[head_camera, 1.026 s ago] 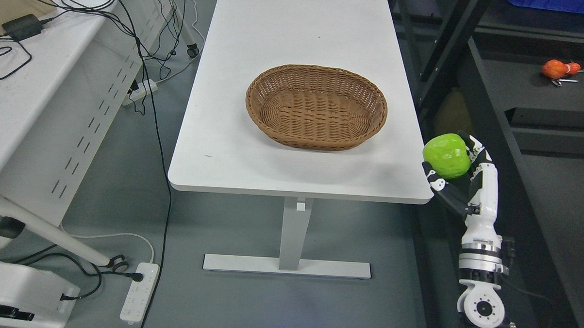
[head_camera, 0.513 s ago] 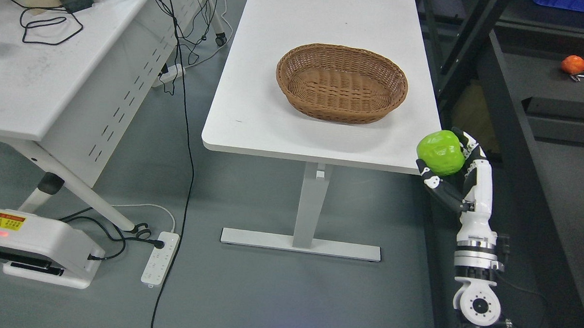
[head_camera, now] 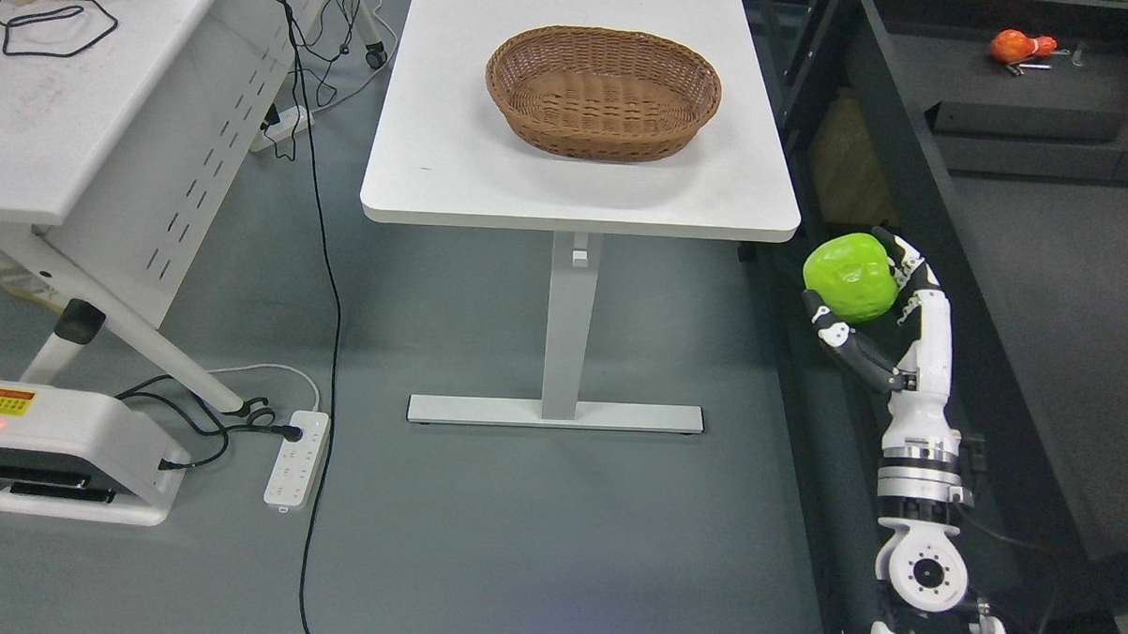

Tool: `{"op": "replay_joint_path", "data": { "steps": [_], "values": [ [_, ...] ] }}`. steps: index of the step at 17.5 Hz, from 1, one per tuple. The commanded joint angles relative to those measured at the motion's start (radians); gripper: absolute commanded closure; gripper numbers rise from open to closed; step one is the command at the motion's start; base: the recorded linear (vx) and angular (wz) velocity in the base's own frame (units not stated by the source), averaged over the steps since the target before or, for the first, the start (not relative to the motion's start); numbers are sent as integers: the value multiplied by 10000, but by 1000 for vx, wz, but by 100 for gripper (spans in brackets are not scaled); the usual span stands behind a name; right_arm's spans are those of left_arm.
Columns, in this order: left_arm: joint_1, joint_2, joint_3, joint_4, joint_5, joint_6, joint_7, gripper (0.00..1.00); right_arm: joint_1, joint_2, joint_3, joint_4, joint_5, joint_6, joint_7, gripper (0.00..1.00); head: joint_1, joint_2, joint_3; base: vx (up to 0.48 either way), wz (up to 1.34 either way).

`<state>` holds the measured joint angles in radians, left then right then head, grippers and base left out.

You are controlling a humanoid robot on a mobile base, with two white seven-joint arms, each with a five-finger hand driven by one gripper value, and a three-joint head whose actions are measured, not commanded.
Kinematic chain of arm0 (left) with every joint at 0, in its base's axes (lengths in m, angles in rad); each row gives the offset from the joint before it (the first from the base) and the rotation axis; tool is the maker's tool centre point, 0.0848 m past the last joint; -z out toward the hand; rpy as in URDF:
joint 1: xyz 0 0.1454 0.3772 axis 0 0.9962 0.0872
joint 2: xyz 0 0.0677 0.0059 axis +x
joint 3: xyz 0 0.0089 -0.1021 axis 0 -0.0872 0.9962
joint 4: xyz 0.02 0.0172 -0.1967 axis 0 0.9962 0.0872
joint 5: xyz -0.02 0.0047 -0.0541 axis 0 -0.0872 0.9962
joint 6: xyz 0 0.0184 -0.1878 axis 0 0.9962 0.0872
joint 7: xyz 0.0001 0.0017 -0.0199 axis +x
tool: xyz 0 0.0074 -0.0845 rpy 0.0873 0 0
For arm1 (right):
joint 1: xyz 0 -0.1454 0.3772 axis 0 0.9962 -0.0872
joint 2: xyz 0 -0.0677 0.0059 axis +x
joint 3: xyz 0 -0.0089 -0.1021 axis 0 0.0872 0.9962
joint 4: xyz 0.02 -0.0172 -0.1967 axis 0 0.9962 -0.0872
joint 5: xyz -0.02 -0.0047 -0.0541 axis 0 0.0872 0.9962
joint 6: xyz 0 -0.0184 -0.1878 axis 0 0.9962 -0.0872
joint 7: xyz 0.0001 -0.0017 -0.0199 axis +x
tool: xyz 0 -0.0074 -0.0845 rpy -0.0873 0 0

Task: Place green apple on left shelf middle layer
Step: 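Carry the green apple in the right hand toward the fruit shelf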

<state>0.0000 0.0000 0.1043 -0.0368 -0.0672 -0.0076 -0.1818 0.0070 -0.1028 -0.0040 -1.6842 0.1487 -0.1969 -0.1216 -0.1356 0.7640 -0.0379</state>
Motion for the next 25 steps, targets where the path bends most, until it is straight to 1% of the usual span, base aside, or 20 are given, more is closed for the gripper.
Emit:
{"op": "replay_joint_path", "data": {
  "steps": [1, 9, 15, 17, 25],
  "values": [
    [-215, 175, 0, 0, -3, -1, -7, 0, 191, -15, -175, -16, 1, 21, -42, 100, 0, 0, 0, -283, -9],
    [-215, 175, 0, 0, -3, -1, -7, 0, 420, -15, -99, -16, 1, -25, -26, 100, 0, 0, 0, -249, -48],
    [-215, 175, 0, 0, -3, -1, -7, 0, 620, 154, 789, -16, 47, -71, -26, 100, 0, 0, 0, -261, -155],
    [-215, 175, 0, 0, -3, -1, -7, 0, 818, 291, 868, -16, 47, -71, -26, 100, 0, 0, 0, -225, -405],
    [-215, 175, 0, 0, 12, -1, -7, 0, 1004, 307, 516, -31, 78, 21, -72, 100, 0, 0, 0, -166, -797]
  ]
}}
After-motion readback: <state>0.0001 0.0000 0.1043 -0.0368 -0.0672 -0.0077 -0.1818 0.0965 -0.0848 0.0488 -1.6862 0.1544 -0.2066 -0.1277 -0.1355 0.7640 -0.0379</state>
